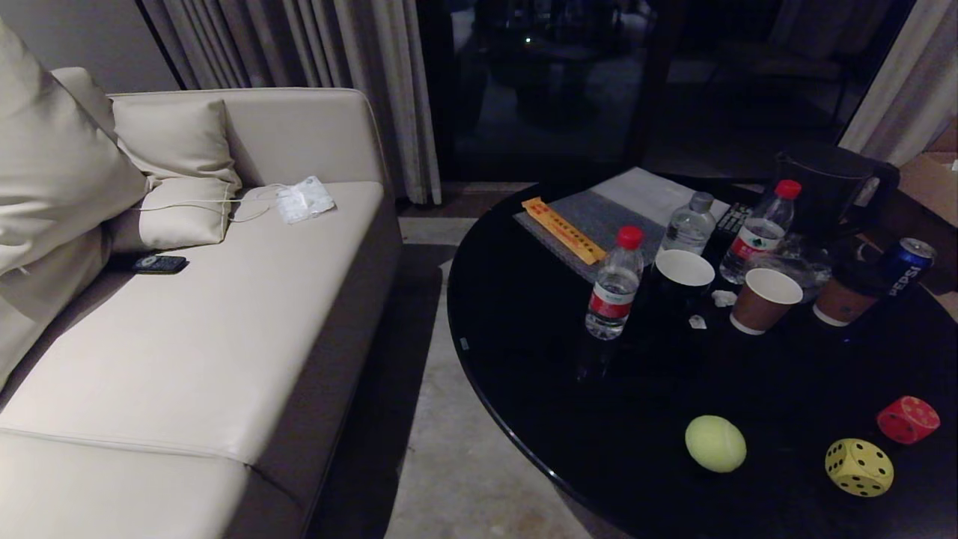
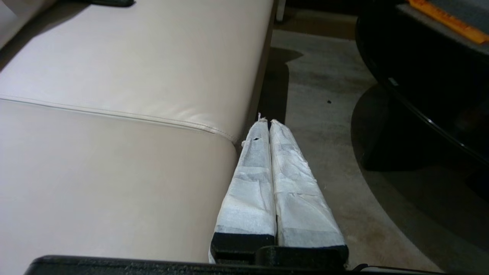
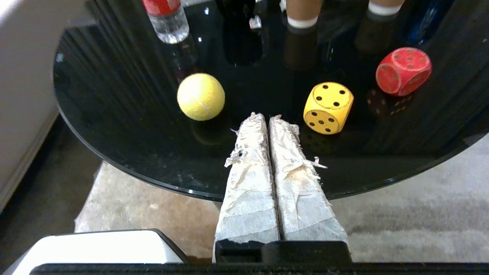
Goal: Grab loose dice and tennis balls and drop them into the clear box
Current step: Pick up the ball on the table
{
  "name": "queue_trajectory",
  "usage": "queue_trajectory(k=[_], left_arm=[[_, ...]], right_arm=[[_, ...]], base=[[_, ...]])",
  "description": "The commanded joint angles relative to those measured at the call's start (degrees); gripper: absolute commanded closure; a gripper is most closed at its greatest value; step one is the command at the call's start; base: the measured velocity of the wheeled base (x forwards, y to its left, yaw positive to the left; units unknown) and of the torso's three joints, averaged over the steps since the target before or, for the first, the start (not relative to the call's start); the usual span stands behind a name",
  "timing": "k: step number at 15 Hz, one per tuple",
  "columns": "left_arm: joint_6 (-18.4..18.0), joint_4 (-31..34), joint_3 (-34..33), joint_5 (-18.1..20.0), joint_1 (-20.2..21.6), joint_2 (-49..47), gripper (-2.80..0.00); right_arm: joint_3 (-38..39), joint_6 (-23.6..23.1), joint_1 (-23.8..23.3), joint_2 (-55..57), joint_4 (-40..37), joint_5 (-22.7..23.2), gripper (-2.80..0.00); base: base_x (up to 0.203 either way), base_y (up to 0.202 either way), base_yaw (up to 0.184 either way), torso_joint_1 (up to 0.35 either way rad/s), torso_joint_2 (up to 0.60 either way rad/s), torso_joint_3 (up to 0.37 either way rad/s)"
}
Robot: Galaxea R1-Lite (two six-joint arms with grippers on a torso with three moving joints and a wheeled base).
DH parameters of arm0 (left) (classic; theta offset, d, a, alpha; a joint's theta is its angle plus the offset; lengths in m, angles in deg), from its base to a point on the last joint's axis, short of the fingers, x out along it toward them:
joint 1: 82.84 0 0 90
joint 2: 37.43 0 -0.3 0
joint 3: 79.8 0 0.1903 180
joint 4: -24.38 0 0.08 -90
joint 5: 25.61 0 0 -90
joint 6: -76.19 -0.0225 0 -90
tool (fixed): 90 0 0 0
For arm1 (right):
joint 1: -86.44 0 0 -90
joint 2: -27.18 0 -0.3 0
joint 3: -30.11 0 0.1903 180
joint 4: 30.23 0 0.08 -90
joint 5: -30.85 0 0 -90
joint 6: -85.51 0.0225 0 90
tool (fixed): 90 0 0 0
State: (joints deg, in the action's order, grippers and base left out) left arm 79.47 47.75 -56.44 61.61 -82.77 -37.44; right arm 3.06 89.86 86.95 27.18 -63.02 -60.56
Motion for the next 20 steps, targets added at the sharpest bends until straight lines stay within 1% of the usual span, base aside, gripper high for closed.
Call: queue_trajectory(k=[1, 20], left_arm=[[0.1, 0.0, -0.1, 0.0, 0.0, -0.1, 0.0], [0.1, 0.0, -0.1, 0.0, 0.0, -0.1, 0.0]], right_arm=[[0.0, 0.0, 0.0, 0.1, -0.1, 0.0, 0.0], [0.0, 0.0, 0.0, 0.1, -0.1, 0.0, 0.0]], base=[[0.0, 0.0, 0.0, -0.001, 0.01, -0.186], [0.0, 0.0, 0.0, 0.003, 0.0, -0.198]])
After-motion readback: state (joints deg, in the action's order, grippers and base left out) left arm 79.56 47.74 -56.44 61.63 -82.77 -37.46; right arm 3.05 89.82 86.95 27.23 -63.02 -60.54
